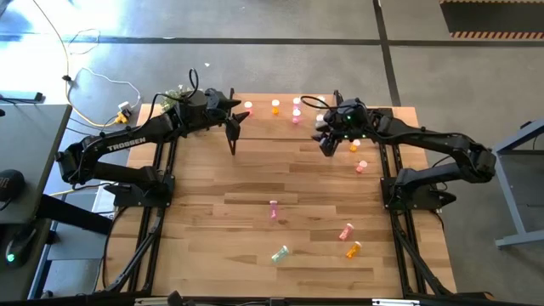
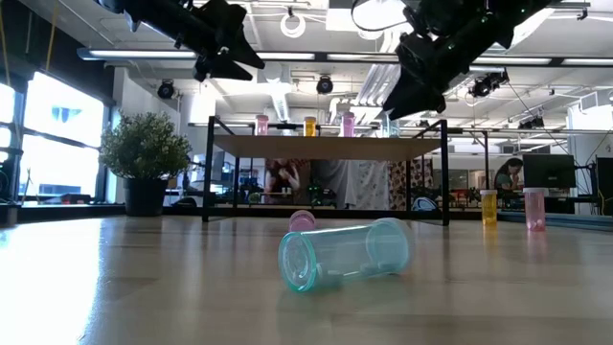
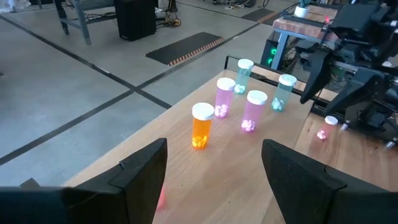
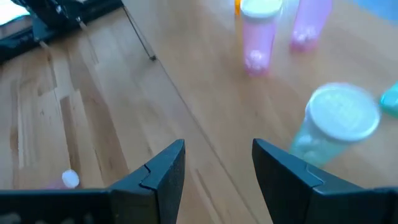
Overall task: Pick and place medicine bottles onto shelf by color
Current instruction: Put the left blue pill bottle on the shelf aligned with the other blue pill bottle
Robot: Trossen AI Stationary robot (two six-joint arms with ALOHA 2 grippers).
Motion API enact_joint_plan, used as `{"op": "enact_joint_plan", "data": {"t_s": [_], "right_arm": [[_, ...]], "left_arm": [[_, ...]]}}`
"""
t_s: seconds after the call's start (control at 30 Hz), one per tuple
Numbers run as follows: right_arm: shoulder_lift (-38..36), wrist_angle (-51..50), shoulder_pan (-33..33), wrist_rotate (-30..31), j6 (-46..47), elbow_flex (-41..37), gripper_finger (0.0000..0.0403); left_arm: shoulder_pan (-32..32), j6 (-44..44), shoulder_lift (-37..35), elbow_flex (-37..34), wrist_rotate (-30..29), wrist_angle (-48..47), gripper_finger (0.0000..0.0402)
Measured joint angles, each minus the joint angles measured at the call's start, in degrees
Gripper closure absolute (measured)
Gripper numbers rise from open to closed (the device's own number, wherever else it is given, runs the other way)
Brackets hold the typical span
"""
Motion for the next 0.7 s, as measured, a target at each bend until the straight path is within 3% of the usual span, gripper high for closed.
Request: {"op": "enact_joint_plan", "data": {"t_s": [0.7], "right_arm": [[3.4, 1.2, -2.4, 3.8, -1.8, 0.0, 0.0225]], "left_arm": [[0.0, 0.7, 0.0, 0.0, -0.2, 0.3, 0.0151]]}}
